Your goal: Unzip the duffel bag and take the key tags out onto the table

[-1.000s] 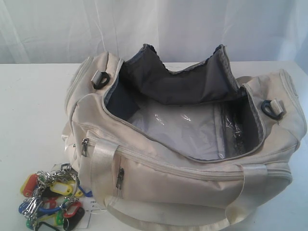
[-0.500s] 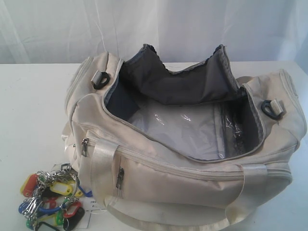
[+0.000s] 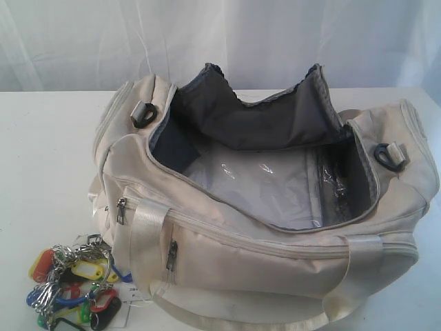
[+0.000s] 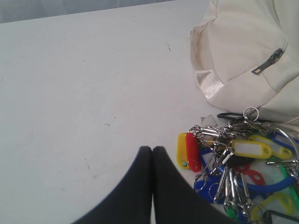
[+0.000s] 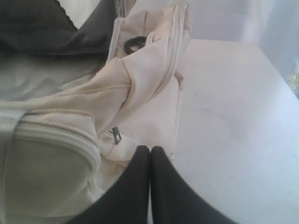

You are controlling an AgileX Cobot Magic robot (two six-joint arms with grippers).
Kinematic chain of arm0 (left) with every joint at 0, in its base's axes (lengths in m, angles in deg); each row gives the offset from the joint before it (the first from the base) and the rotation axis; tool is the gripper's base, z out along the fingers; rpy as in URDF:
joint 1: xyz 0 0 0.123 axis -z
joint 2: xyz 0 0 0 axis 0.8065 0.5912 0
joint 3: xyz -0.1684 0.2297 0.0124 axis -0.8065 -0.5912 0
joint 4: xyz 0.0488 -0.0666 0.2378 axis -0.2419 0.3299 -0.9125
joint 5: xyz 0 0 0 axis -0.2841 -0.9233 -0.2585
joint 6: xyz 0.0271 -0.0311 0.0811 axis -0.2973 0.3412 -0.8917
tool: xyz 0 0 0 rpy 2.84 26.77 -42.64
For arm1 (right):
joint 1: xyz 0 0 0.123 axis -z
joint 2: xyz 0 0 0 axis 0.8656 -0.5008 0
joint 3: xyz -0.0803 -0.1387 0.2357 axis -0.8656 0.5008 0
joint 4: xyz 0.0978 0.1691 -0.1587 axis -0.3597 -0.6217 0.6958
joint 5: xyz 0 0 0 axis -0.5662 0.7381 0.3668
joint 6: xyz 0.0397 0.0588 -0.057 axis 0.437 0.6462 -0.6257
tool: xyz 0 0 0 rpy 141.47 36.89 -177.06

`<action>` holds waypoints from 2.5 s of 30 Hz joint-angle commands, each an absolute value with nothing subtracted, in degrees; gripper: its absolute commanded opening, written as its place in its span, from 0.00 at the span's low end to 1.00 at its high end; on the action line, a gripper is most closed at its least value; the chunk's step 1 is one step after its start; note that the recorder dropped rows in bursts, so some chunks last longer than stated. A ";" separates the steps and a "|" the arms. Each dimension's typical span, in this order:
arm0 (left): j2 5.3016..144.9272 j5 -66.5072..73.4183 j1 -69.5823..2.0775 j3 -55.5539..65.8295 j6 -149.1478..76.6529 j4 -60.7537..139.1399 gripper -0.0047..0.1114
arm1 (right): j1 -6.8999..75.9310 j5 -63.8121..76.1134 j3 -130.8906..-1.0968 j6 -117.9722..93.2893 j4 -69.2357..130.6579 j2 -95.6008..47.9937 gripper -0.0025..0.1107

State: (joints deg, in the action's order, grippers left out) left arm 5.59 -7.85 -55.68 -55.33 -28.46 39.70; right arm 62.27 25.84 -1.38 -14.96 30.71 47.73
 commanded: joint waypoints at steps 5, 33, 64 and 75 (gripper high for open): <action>5.30 -7.65 -55.91 -55.55 -27.89 40.19 0.04 | 62.60 26.13 -1.10 -21.92 30.71 47.99 0.02; 5.30 -7.65 -55.91 -55.55 -27.89 40.19 0.04 | 62.60 25.88 -1.10 -11.64 30.71 47.99 0.02; 5.30 -7.65 -57.03 -55.55 -27.89 40.19 0.04 | 63.11 25.87 -1.10 -11.64 30.71 47.99 0.02; 5.30 -7.65 -57.03 -55.55 -27.89 40.19 0.04 | 63.66 25.87 -1.10 -11.64 30.71 47.99 0.02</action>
